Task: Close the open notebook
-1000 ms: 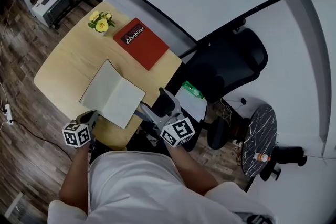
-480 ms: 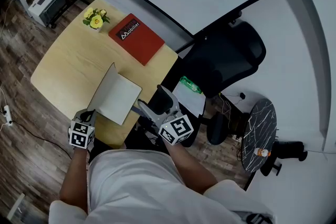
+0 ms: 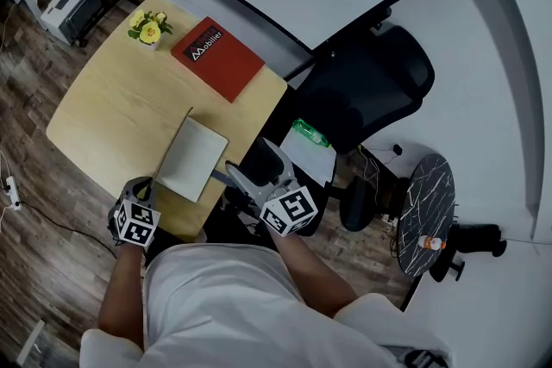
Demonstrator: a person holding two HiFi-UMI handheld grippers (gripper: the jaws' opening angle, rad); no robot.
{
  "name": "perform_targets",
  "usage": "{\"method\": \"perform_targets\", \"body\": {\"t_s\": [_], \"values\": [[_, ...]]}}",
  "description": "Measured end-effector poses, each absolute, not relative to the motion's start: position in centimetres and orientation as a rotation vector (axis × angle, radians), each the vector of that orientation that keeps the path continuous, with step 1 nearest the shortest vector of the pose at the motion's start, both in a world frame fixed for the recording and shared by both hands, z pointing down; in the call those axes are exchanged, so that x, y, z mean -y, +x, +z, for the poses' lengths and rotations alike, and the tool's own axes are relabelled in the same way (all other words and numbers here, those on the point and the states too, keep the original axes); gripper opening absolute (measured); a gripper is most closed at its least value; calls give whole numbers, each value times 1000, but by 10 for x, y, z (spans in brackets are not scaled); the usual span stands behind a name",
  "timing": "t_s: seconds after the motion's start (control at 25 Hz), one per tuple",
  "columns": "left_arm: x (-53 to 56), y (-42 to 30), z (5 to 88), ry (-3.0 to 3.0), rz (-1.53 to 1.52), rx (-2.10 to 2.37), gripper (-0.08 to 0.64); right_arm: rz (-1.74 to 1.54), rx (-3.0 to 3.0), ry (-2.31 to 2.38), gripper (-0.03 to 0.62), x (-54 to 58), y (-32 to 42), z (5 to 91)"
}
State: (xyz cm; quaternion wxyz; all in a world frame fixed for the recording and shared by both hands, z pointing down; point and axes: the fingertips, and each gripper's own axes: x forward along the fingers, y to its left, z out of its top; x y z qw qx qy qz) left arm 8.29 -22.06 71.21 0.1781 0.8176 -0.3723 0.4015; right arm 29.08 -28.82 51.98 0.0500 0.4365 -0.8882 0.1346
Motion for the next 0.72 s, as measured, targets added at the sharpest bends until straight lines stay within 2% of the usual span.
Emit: {"method": "perform_targets", "body": {"t_s": [0.32, 0.72], "values": [[215, 90, 714, 2416, 1391, 1023, 20, 413, 2702, 1337, 384, 287, 294, 521], [210, 95, 719, 2470, 1501, 964, 32, 420, 2694, 1347, 385, 286, 297, 524]]}}
